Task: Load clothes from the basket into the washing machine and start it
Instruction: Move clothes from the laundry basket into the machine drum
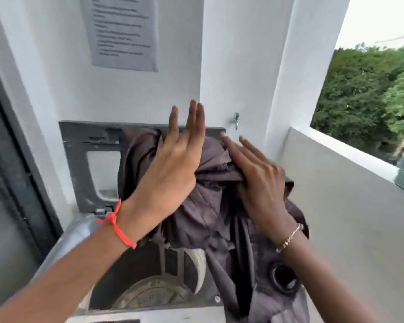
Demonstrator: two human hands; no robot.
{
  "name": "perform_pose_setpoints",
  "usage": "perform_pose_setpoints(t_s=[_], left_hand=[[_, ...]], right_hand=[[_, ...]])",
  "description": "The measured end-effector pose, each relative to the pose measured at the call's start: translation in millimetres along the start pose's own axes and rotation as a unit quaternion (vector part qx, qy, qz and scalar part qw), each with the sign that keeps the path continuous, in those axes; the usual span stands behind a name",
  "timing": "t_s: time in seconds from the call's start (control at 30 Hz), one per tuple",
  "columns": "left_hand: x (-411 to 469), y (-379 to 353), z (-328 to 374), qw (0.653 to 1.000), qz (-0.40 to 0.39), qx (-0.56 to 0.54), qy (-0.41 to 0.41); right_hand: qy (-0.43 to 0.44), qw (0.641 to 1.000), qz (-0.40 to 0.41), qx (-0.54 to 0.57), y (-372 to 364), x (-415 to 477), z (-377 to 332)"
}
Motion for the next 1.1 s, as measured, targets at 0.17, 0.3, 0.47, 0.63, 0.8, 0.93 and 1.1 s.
perform_pose_setpoints(t_s=[0.17,0.3,0.47,0.63,0.8,0.93,1.1], left_hand=[[56.4,86.5,-54.6,0.997,0.039,0.053,0.028],[84.9,140.7,-92.0,0.989,0.072,0.124,0.022],[78.3,159.4,-162.8,0.990,0.015,0.042,0.133],[57.1,124.4,-165.5,0.993,0.021,0.114,0.029],[-34.1,18.4,-207.8,0.992,-0.034,0.094,0.071],[-119.2,-63.9,-233.0,0.983,-0.085,0.109,0.122],[-209.5,-147.8,-256.4,0.954,-0.201,0.127,0.181]], right_hand=[[0.017,0.995,0.097,0.003,-3.3,105.2,-46.2],[0.006,0.987,0.158,0.022,-2.8,164.5,-78.1],[-0.069,0.971,0.217,0.080,-26.7,196.4,-94.3],[-0.101,0.981,0.100,0.133,-98.5,162.1,-102.8],[-0.163,0.971,-0.001,0.173,-189.1,51.6,-96.0],[-0.210,0.959,-0.095,0.162,-257.9,-46.4,-93.6],[-0.240,0.930,-0.227,0.159,-328.1,-144.2,-97.2]])
Point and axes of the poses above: each hand's wrist, its own x-axis towards the middle knuckle, its own y-axis out of the back of the hand, z = x × y, the point moved 10 cm from there along x, towards the middle knuckle, and after that the axes turned 10 degrees about -x, right-handed, at the moved point
